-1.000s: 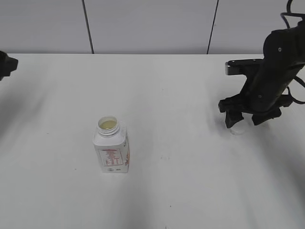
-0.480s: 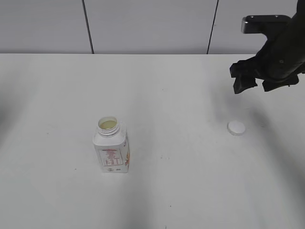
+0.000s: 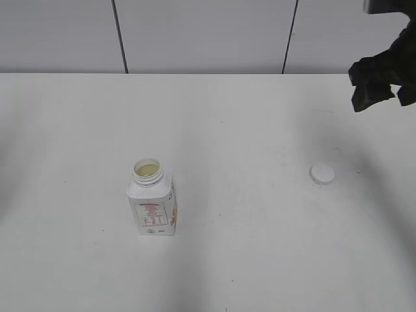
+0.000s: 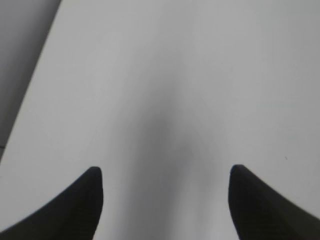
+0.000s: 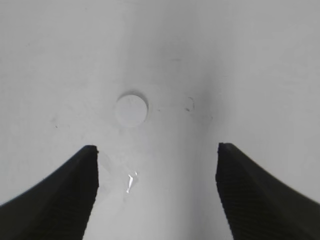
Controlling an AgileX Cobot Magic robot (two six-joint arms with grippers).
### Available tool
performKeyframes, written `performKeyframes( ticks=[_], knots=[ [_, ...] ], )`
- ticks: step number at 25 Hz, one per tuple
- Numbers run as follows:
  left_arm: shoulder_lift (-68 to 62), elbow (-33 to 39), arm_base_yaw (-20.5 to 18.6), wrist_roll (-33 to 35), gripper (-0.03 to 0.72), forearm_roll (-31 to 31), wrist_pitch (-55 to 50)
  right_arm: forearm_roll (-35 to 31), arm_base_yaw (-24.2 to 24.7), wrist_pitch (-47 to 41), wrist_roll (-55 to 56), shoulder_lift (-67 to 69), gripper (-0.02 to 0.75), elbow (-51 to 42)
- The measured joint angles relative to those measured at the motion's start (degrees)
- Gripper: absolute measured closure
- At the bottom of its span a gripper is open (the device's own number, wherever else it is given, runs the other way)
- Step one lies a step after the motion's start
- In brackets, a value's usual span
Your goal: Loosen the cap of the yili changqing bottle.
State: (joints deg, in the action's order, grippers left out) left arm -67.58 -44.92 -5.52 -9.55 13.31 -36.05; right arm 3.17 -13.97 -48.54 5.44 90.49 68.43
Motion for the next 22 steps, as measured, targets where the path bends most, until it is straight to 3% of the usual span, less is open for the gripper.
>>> performKeyframes(
  ticks=[6, 11, 22],
  knots=[
    [4.6, 0.0, 0.0, 7.9, 0.207, -10.4, -10.7, 1.3, 0.0, -10.6, 0.0, -5.9, 0.162, 0.0],
    [11.4, 0.0, 0.0, 8.7, 0.207, -11.2, -20.8, 1.3, 0.0, -20.0, 0.0, -9.9, 0.162, 0.2],
    [31.3, 0.0, 0.0, 14.9, 0.209, -11.9, -28.7, 1.4, 0.0, -20.9, -0.2, -19.1, 0.163, 0.3]
  ],
)
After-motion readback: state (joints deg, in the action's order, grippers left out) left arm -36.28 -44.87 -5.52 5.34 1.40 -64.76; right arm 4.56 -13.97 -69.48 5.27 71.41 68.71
